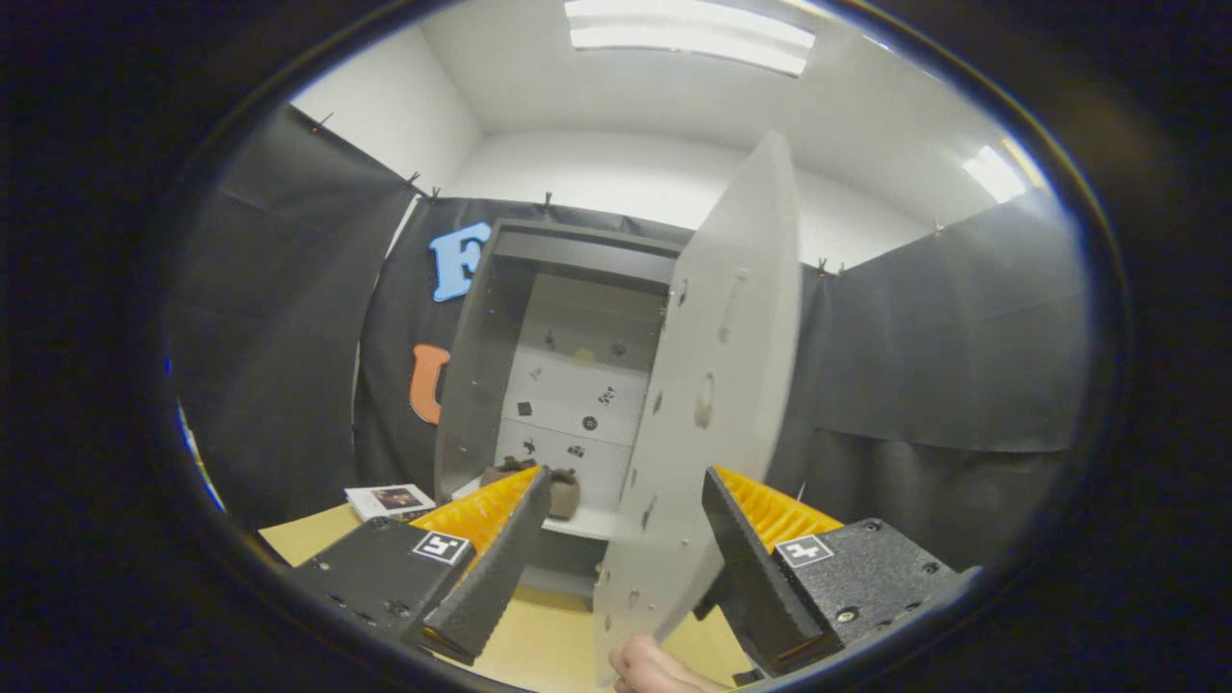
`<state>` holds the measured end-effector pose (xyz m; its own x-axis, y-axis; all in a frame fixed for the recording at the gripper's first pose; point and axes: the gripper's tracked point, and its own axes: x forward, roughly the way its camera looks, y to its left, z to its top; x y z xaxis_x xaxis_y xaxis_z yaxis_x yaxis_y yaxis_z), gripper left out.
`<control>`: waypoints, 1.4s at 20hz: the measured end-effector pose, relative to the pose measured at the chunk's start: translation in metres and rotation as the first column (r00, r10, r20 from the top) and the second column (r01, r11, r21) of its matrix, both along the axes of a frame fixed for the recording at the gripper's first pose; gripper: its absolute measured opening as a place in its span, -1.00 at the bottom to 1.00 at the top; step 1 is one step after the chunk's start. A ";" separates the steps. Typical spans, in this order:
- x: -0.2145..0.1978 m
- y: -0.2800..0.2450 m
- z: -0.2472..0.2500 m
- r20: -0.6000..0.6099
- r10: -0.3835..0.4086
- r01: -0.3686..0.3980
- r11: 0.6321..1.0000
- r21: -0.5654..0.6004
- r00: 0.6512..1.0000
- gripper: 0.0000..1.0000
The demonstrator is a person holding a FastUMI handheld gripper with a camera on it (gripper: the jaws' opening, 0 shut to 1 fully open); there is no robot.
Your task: Open the shoe cabinet door, grab the shoes and put them into the shoe cabinet, then close the shoe cabinet door.
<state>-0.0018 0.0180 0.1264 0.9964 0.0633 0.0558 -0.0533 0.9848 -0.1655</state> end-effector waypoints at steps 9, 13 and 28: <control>-0.013 -0.155 -0.033 -0.061 -0.111 0.117 0.989 0.095 0.992 1.00; 0.015 -0.200 -0.078 -0.171 -0.143 0.163 0.981 0.109 0.975 1.00; 0.046 -0.101 -0.140 -0.231 0.208 -0.153 0.960 0.234 0.950 0.98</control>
<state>0.0437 -0.0827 -0.0137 0.9525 0.2573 -0.1629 -0.2460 0.9654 0.0864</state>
